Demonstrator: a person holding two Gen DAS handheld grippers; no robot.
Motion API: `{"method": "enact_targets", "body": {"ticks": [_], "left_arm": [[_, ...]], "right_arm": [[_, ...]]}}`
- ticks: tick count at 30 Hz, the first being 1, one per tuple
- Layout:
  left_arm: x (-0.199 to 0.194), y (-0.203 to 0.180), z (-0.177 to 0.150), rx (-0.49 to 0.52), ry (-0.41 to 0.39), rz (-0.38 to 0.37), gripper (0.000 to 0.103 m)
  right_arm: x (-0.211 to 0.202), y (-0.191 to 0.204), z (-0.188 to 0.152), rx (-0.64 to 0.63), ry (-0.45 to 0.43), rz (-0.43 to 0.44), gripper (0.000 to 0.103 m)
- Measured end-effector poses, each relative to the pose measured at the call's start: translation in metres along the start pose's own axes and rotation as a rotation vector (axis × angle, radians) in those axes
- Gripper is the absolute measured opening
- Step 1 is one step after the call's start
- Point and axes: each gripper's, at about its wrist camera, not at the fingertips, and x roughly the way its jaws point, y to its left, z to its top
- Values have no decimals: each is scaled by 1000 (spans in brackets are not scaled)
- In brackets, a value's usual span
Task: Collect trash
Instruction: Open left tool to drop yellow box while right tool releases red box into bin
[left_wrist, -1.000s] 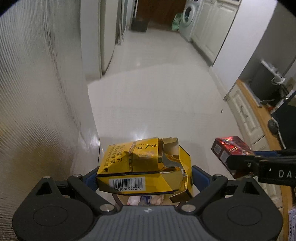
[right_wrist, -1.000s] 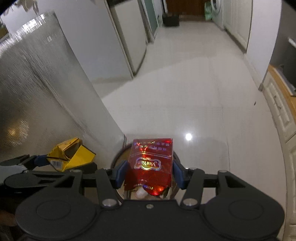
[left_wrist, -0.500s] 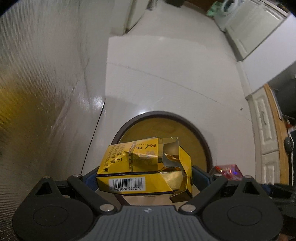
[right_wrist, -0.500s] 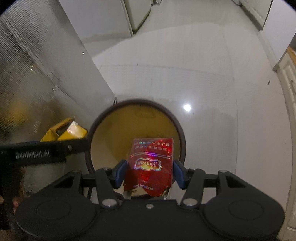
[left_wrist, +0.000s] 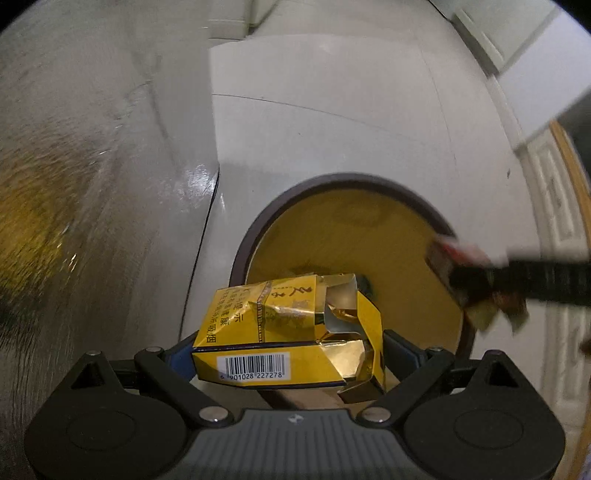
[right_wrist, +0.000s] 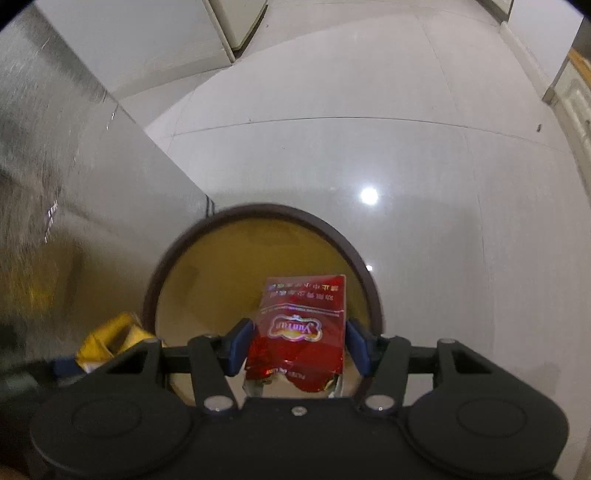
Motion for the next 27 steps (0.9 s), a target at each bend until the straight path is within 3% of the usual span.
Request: {"method": "enact_targets", "body": {"ticks": [8,10,12,20,27], "left_arm": [[16,-10,-2,82,14,-40,97],[17,-6,-3,75,7,-56,97],[19,-5,-3,64,6,-67,97],[23,8,4,21,-21,-72,100],[20,17,10,1,32,-43,103]], "right_arm": [[18,5,7,44,-18,72,61],[19,4,11,63,-54,91,89],[19,2,12,68,-86,93,99],[22,-15,10,63,-69,45,103],[27,-20,6,60,-20,53,103]]}}
